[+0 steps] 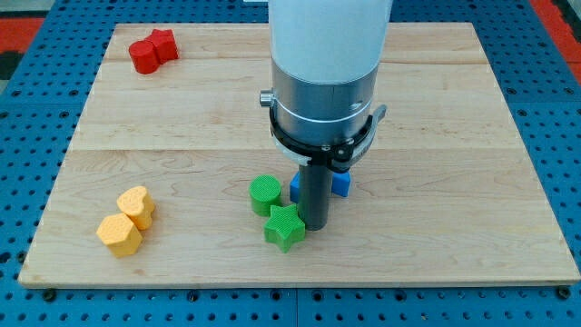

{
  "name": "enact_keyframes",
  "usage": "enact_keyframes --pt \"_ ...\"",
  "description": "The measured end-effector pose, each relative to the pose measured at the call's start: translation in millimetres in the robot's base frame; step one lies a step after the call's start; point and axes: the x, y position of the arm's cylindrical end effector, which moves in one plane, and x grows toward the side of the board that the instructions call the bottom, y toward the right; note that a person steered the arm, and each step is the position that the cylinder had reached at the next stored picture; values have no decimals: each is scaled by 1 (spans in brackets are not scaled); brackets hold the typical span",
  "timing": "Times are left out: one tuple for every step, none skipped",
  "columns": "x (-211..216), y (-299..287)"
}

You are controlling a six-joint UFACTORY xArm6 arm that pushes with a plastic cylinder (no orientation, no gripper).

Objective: Move the cube to the top right

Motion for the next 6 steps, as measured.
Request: enact_keyframes --pt "-1 -20" --pt "-11 -33" --pt "-41 -3" --pt "-68 45" --pt "-109 91" --pt "-131 139"
